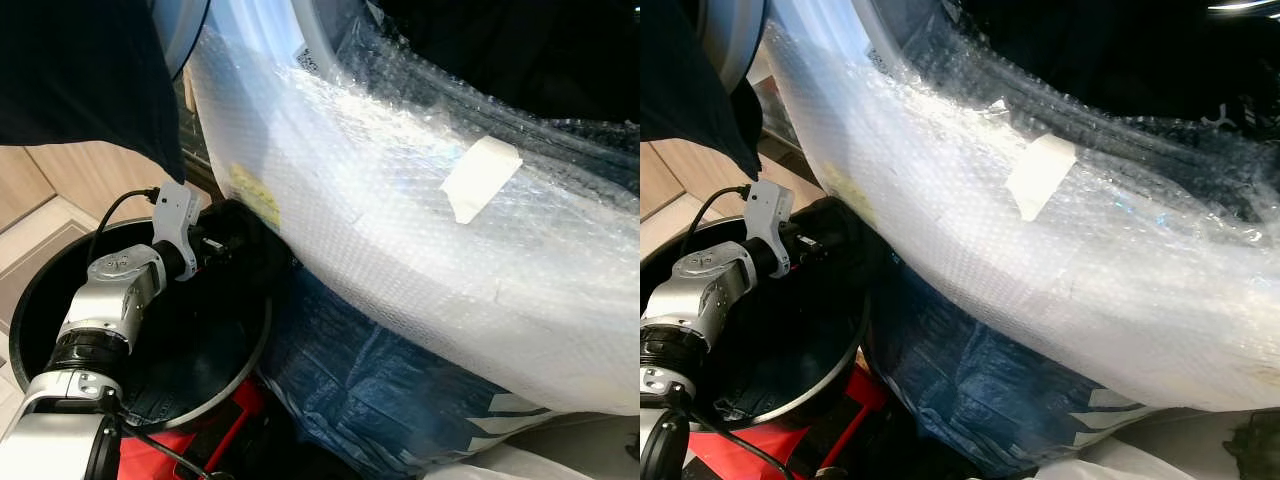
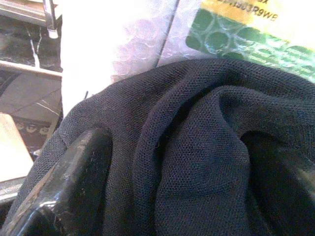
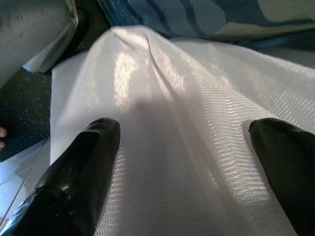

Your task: Clothes washing

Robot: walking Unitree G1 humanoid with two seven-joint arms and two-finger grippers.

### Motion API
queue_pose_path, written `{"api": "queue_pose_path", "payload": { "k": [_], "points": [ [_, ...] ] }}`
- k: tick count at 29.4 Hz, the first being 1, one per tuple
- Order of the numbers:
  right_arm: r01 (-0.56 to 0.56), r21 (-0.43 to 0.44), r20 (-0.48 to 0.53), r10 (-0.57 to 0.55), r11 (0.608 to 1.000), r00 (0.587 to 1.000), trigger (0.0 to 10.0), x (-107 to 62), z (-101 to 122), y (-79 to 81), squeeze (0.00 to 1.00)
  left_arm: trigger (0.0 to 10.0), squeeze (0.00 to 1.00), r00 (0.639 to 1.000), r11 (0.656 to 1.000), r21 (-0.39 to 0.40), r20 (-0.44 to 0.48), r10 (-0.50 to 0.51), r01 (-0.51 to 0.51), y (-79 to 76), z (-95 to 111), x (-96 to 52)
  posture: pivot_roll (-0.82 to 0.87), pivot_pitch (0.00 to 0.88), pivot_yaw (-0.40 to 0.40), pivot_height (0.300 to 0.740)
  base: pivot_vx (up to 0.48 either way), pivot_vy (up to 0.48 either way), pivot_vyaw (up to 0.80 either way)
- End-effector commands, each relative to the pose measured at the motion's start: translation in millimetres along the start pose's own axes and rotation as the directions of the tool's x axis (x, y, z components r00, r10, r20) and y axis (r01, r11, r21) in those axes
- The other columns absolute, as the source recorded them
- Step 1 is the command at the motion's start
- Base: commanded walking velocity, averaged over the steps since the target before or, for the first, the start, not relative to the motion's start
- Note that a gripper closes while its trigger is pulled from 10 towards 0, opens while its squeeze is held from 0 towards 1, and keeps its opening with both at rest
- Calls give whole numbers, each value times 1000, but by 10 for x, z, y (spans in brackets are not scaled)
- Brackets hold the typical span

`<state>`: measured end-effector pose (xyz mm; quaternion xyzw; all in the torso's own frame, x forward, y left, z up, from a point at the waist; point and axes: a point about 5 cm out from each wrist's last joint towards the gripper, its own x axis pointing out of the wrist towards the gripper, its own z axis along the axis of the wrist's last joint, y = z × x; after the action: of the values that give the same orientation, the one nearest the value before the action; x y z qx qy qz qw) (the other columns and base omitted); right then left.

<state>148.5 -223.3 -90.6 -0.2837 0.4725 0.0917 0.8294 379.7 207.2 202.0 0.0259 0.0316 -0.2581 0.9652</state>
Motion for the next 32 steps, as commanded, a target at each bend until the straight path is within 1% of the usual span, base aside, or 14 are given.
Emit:
{"api": "queue_pose_path", "payload": {
  "k": [1, 2, 3, 5, 8, 14, 18, 20, 23, 27, 31, 32],
  "points": [
    [3, 11, -60, -2, 1000, 998, 10000, -42, -193, 4, 0, 9098, 0, 995, 999, -34, -91, -33, 30, -84, -226, 15, 12, 284, -167, 740, 0, 0, 0],
    [4, 14, -68, -3, 1000, 998, 10000, -43, -202, -4, 0, 471, 0, 994, 998, -28, -99, -53, 50, -124, -230, 42, 15, 276, -167, 740, 0, 0, 0],
    [5, 14, -69, -4, 1000, 998, 10000, -42, -202, -9, 0, 0, 0, 993, 998, -29, -104, -56, 53, -134, -228, 52, 15, 275, -167, 740, 0, 0, 0],
    [7, 15, -69, -6, 1000, 998, 10000, -38, -190, -21, 0, 0, 0, 992, 998, -27, -114, -52, 49, -137, -229, 63, 13, 273, -160, 740, 0, 0, 0],
    [14, 21, -64, -12, 1000, 998, 10000, -27, -154, -30, 0, 0, 0, 990, 997, -28, -115, -80, 78, -195, -243, 72, 18, 252, -149, 740, 0, 0, 0],
    [1, 16, -51, -1, 1000, 999, 10000, -12, -93, 12, 0, 0, 0, 985, 994, -19, -134, -110, 109, -281, -288, 86, 32, 226, -138, 740, 0, 0, 0],
    [1, 17, -44, 0, 1000, 999, 10000, -3, -57, 20, 0, 0, 0, 987, 995, -34, -126, -100, 96, -292, -285, 93, 38, 222, -139, 740, 0, 0, 0],
    [1, 15, -40, -1, 1000, 999, 10000, 2, -36, 17, 0, 0, 0, 989, 995, -48, -118, -88, 83, -300, -283, 91, 37, 235, -139, 740, 0, 0, 0],
    [14, 24, -32, -13, 1000, 999, 10000, 12, 3, -9, 0, 0, 0, 995, 995, -78, -78, -68, 62, -313, -273, 56, 36, 239, -138, 740, 0, 0, 0],
    [15, 30, -34, -14, 999, 999, 10000, 12, 3, -1, 0, 0, 0, 994, 994, -85, -79, -81, 74, -342, -314, 1, 46, 215, -130, 740, 0, 0, 0],
    [-4, 4, -43, 4, 1000, 999, 10000, 9, -15, 23, 0, 0, 0, 995, 995, -87, -84, -59, 51, -377, -364, -22, 52, 213, -134, 740, 0, 0, 0],
    [-11, -12, -41, 10, 1000, 999, 10000, 10, -8, 33, 0, 0, 0, 998, 993, -120, -64, -27, 19, -394, -370, -30, 51, 212, -132, 740, 0, 0, 0]
  ]
}}
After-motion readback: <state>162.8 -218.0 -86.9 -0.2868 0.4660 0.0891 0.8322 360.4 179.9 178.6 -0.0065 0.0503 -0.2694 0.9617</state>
